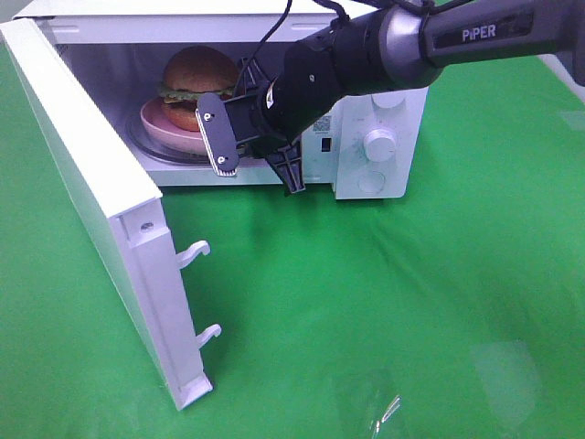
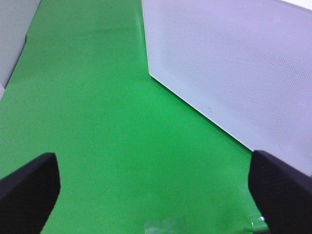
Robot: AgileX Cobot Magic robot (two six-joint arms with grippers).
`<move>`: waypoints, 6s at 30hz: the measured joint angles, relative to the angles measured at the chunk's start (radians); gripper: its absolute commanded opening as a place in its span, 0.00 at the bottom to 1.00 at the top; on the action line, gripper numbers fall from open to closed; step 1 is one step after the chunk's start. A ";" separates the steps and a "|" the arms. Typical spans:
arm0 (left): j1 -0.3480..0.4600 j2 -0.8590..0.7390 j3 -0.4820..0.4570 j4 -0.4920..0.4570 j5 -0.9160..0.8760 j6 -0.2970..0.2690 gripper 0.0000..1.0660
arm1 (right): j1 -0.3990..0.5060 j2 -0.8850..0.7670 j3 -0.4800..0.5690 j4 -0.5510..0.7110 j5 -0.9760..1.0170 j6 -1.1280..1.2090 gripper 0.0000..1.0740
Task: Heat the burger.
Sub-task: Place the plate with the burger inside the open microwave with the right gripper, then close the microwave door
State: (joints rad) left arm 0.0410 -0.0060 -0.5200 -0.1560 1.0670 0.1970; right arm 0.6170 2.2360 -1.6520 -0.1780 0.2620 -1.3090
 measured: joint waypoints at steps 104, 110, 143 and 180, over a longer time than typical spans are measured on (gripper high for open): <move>0.000 0.000 0.000 0.000 0.000 0.000 0.92 | 0.035 -1.047 0.863 0.032 0.141 1.098 0.72; 0.000 0.000 0.000 0.000 0.000 0.000 0.92 | 0.035 -1.135 0.863 0.033 0.262 1.117 0.71; 0.000 0.000 0.000 0.000 0.000 0.000 0.92 | -0.108 -1.400 1.010 0.054 0.522 1.303 0.71; 0.000 0.000 0.000 0.000 0.000 0.000 0.92 | -0.576 -2.183 1.142 0.178 0.634 1.360 0.71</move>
State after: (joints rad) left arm 0.0410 -0.0060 -0.5200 -0.1560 1.0670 0.1970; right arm 0.0410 0.0530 -0.5100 0.0000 0.8960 0.0510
